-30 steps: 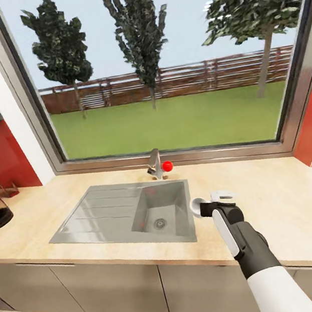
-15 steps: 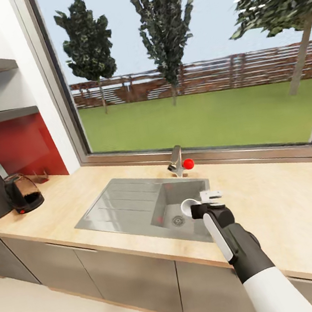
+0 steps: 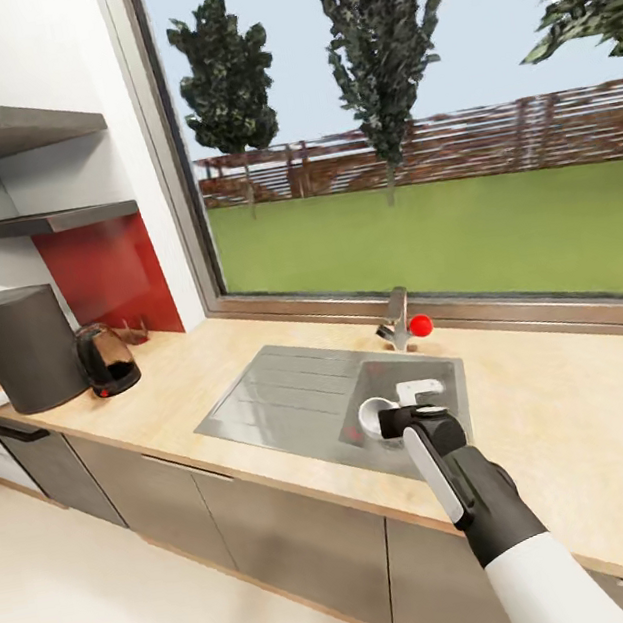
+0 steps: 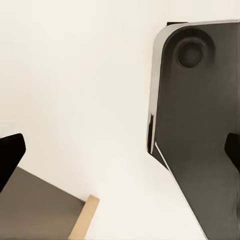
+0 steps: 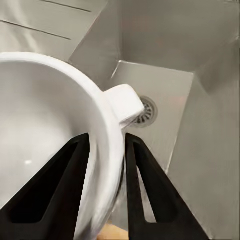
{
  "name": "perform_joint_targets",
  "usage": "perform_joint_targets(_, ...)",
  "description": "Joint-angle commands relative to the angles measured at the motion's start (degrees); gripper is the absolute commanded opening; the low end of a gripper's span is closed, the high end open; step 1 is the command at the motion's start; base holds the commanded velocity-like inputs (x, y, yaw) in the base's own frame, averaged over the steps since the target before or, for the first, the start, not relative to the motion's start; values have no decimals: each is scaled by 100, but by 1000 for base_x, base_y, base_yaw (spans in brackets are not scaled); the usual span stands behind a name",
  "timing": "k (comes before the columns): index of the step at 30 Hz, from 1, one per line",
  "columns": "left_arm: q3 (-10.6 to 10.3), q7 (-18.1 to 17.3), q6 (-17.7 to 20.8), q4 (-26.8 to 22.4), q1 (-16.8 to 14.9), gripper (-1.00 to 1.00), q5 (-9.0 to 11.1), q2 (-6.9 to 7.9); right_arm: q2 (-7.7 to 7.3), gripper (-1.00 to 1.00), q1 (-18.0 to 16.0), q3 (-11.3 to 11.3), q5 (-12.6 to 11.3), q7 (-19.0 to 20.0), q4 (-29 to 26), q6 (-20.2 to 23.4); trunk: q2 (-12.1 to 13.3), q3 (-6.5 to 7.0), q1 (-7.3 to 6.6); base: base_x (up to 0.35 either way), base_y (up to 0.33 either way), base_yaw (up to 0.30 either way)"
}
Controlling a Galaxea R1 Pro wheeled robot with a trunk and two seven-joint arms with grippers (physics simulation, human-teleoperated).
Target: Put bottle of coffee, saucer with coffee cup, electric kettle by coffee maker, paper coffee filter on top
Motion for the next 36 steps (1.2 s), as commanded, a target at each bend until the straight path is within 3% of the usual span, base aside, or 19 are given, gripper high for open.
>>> perform_joint_targets(1, 44, 5, -12, -13, 0, 100, -37, -6, 0, -100, -7, 9, -62, -50, -7, 12, -12, -12, 4, 0, 0, 280)
perform_joint_targets(6, 35, 5, -18, -22, 3, 100, -40, -68, 0, -100, -3, 8, -63, -50, -28, 12, -12, -6, 4, 0, 0, 279)
perform_joint_targets(36, 42, 5, -36, -23, -3, 100, -37, -83, 0, -100, -4, 9, -62, -50, -24, 12, -12, 109, 4, 0, 0, 269)
